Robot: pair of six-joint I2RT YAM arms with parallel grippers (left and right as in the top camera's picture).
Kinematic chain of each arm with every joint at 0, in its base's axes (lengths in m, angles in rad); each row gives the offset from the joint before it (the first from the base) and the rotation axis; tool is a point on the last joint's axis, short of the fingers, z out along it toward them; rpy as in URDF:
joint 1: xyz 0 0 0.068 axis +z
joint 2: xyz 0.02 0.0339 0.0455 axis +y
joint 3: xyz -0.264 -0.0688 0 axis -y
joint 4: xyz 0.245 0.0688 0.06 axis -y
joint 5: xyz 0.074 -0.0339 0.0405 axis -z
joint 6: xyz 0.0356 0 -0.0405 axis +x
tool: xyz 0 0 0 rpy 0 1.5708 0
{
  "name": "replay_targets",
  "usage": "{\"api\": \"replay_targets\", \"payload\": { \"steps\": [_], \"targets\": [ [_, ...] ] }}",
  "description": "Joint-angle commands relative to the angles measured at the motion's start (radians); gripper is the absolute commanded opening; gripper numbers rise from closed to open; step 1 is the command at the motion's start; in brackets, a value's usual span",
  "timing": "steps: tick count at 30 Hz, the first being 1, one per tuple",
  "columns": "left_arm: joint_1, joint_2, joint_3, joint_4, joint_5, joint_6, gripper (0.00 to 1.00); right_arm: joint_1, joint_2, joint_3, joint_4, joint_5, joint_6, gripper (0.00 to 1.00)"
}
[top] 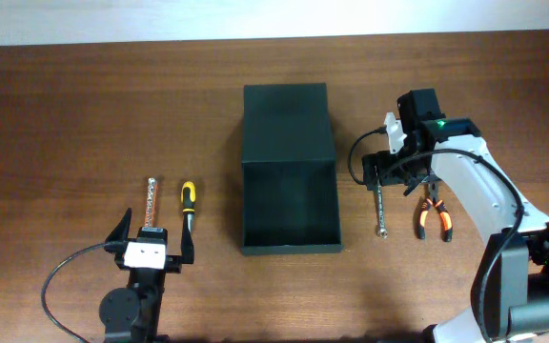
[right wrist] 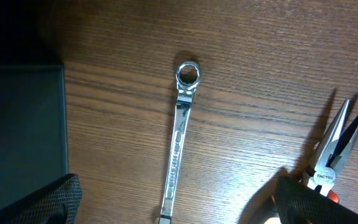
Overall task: Pack container
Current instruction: 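Lower the right gripper and close it on the wrench's ring end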
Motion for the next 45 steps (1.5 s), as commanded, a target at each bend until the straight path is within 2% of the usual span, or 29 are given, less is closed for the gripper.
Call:
{"api": "replay_targets", "payload": {
  "steps": [1, 10, 15, 22, 35, 45],
  "targets": [
    [0.004, -0.007, -0.003, -0.005, -0.003, 0.013, 0.99, 0.005, 0.023, 0.016, 0.013, -0.004, 0.008, 0.99],
    [0.004, -0.007, -0.003, -0.005, -0.003, 0.013, 0.99, 0.005, 0.11, 0.014, -0.013, 0.172, 0.07, 0.99],
    [0.004, -0.007, -0.003, -0.005, -0.003, 0.013, 0.99, 0.005, 0.126, 0.014, -0.008, 0.158, 0.126, 0.99],
    [0.004, -0.007, -0.003, -0.005, -0.003, 0.013, 0.99, 0.011, 0.127, 0.014, -0.005, 0.047, 0.128, 0.99],
    [0.004, -0.007, -0.003, -0.005, -0.003, 0.013, 0.99, 0.031, 0.138, 0.013, -0.005, 0.092, 0.116, 0.99],
    [0.004, -0.007, -0.003, -0.005, -0.003, 0.013, 0.99, 0.031, 0.227, 0.013, 0.002, 0.088, 0.117, 0.99]
  ]
}}
